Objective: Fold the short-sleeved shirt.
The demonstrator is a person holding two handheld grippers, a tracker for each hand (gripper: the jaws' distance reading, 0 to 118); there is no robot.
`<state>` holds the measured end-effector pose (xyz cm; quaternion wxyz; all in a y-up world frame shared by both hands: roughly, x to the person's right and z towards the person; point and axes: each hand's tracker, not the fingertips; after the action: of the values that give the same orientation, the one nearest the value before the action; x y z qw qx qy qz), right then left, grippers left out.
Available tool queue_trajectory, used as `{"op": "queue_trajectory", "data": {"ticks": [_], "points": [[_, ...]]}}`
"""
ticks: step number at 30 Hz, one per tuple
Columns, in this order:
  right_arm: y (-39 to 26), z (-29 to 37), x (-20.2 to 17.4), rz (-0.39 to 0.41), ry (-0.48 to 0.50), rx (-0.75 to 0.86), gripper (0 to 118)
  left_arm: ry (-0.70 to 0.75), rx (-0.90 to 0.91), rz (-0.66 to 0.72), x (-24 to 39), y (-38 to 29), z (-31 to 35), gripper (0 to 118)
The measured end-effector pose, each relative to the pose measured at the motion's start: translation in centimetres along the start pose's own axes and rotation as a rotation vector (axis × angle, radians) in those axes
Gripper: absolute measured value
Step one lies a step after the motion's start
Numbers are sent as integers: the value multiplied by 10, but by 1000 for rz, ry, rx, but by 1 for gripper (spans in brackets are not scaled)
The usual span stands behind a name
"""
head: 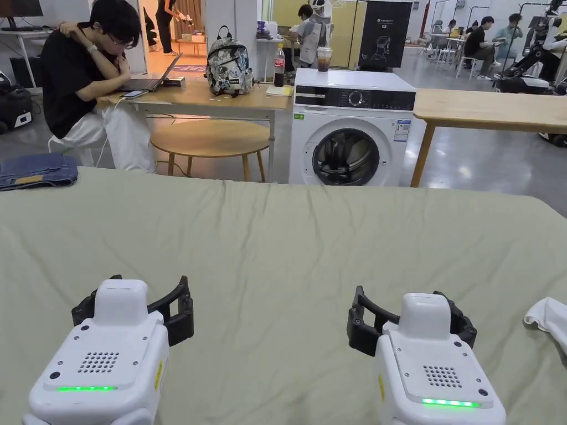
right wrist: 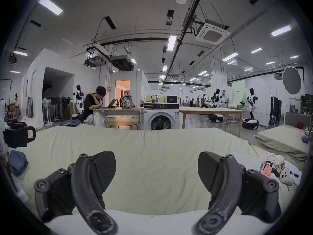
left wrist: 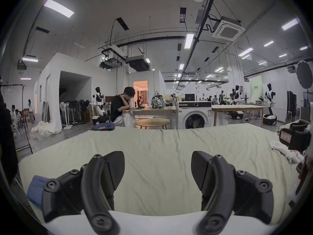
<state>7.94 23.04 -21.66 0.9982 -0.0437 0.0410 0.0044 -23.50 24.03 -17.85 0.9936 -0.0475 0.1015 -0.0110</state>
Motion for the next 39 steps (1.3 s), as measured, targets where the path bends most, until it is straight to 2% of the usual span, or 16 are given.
{"op": "queue_trajectory", "data": {"ticks": [8, 11, 14, 17, 20, 33, 39], "points": [[5, -1, 0, 0, 52, 9, 101, -55, 4, 35, -2, 4, -1, 82], [6, -2, -4, 25, 3, 12, 101, -21, 5, 23, 1, 5, -3, 82], [6, -3, -1, -3, 11, 11, 101, -13, -2, 21, 1, 5, -4, 82], [11, -7, -4, -6, -53, -29, 101, -34, -16, 25, 1, 6, -6, 82], [13, -11, -4, -11, -66, -49, 101, -64, -21, 33, 0, 6, -6, 82], [28, -14, 2, -153, -95, -130, 101, -17, 55, -26, 0, 6, -7, 84], [27, -17, 0, -141, -109, -157, 101, -43, 30, 0, -2, 8, -9, 84]]}}
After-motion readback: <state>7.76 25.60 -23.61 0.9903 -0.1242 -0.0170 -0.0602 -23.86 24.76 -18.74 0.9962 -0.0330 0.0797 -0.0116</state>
